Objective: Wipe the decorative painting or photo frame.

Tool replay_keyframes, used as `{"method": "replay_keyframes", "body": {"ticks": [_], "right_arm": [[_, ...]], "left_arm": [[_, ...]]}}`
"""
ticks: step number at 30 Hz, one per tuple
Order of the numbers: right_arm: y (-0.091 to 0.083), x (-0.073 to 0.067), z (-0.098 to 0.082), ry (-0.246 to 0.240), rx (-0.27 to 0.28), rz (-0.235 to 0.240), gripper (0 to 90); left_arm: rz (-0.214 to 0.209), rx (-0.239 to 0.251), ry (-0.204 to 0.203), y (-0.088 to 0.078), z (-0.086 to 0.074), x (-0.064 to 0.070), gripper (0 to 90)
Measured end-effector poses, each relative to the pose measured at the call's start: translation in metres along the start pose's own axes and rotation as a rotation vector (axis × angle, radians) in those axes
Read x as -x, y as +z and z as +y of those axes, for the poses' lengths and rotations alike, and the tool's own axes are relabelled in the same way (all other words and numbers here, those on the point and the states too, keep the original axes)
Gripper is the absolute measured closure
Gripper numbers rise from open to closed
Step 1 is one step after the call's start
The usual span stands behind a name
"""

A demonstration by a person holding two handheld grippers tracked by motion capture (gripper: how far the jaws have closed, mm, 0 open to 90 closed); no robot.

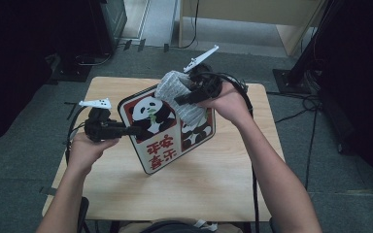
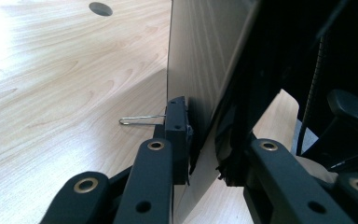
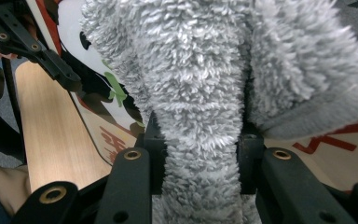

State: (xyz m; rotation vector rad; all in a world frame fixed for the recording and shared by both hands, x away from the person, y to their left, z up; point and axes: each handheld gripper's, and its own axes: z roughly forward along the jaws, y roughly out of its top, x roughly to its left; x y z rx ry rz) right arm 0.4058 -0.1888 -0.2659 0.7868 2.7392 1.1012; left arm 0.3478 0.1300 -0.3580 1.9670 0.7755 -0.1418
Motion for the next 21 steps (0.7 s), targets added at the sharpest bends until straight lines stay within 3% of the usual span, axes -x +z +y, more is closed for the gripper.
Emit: {"method": "replay_keyframes", "body": {"ticks": [21], "right_arm": [[0.015,0.002,-0.019,0.012,-0.004,0.017,66.3]], "left_arm": [[-0.002,-0.002,0.004,0.0,0.0,0.0,77.2]]}}
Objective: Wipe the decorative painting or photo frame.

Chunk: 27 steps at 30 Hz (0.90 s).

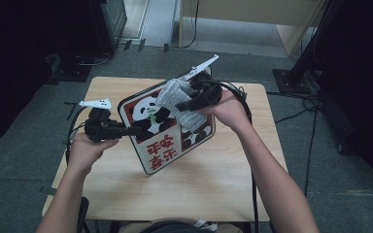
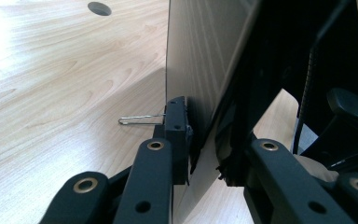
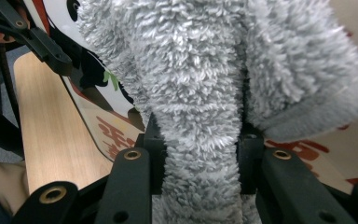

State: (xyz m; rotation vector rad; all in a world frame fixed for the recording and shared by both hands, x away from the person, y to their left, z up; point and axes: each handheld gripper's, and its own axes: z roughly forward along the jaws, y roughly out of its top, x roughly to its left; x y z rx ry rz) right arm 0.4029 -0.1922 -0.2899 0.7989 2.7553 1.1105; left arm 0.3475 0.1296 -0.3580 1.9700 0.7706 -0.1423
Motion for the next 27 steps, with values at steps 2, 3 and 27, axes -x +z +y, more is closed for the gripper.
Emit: {"method": "replay_keyframes", "body": {"ticks": [2,3,27], "right_arm": [[0.002,0.0,-0.002,0.002,-0.002,0.003,66.3],[0.002,0.0,-0.003,0.004,-0.003,0.003,66.3],[0.019,0.0,-0.027,0.019,-0.013,0.024,66.1]], "left_arm": [[-0.001,0.0,0.001,0.0,0.0,0.0,77.2],[-0.001,0.0,0.001,0.0,0.0,0.0,77.2],[-0.002,-0.001,0.004,0.0,0.0,0.001,77.1]]}}
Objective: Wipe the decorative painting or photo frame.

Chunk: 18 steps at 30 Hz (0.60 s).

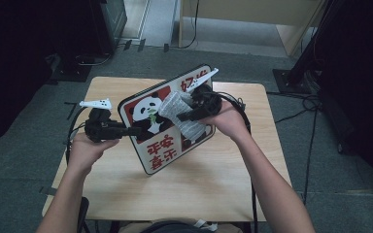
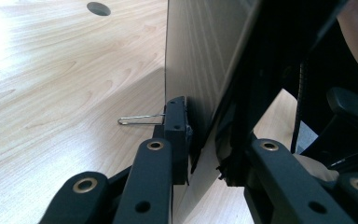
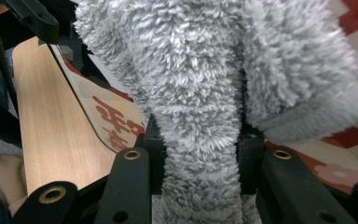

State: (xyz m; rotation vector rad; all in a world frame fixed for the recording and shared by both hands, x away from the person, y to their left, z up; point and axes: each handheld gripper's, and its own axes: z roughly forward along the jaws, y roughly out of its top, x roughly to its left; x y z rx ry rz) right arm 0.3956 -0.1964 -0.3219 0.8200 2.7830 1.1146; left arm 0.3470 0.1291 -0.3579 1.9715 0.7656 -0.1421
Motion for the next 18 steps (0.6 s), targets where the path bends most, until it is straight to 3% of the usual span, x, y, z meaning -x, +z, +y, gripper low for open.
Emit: {"method": "replay_keyframes", "body": {"ticks": [18], "right_arm": [[0.014,0.0,-0.018,0.017,-0.007,0.02,65.8]], "left_arm": [[0.0,0.001,0.001,0.0,0.0,0.0,77.0]]}}
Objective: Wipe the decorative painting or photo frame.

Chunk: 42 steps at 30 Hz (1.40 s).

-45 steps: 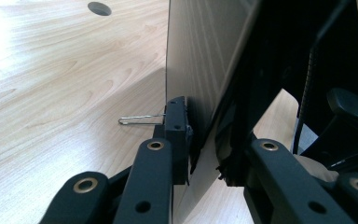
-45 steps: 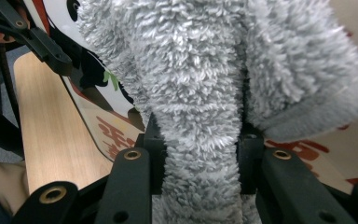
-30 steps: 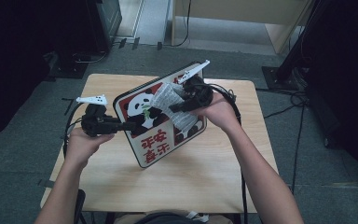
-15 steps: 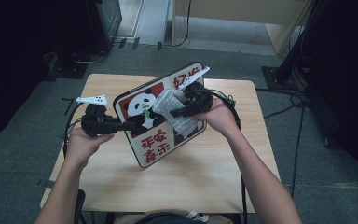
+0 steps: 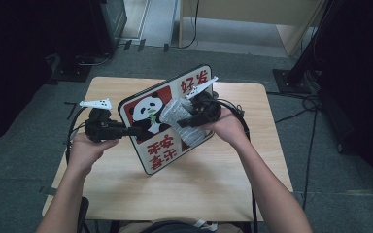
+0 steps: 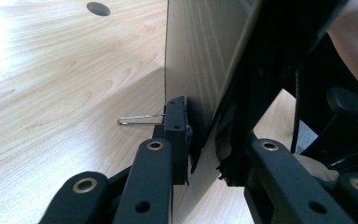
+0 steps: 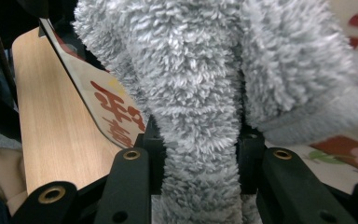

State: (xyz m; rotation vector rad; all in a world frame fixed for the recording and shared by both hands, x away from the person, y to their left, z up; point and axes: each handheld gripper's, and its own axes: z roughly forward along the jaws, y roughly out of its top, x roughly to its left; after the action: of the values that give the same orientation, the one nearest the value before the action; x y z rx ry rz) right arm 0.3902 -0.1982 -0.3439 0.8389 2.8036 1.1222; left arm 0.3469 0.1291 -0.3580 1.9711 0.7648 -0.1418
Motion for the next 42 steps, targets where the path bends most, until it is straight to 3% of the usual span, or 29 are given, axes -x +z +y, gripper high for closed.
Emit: {"method": "replay_keyframes", "body": {"ticks": [42], "right_arm": [[0.045,0.001,-0.057,0.03,-0.019,0.051,64.6]], "left_arm": [[-0.001,0.003,-0.001,0.0,0.0,0.0,76.8]]}}
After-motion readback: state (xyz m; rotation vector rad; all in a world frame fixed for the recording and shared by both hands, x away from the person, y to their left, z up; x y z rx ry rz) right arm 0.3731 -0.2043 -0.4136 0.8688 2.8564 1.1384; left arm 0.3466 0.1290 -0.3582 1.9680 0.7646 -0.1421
